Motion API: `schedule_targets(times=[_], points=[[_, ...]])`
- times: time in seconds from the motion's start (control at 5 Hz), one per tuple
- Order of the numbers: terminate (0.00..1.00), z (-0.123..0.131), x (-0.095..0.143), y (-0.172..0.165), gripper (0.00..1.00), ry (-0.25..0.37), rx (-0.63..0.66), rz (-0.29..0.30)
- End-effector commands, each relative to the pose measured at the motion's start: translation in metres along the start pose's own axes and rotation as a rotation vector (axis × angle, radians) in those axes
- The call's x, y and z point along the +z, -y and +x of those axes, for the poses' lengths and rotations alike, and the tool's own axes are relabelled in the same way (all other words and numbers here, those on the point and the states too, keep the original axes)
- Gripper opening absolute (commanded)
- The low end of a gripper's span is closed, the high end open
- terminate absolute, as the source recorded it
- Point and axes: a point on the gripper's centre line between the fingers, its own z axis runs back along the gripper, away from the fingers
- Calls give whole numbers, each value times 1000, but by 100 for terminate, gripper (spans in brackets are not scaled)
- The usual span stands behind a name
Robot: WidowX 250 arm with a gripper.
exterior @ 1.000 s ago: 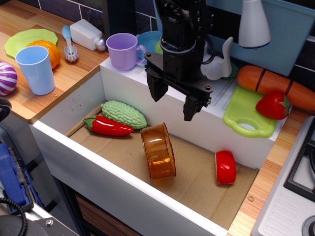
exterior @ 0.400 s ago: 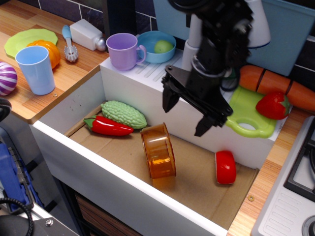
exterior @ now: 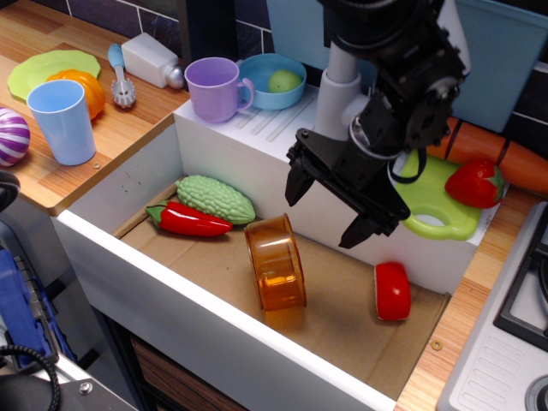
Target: Flip orange pot upright in sink
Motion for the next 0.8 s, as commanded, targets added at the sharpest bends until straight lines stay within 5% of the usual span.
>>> schedule_targets(times=[0.0,0.6], points=[[0,-1,-5,-1,100,49,16,24],[0,-19,-25,-14,100,81,12,26]])
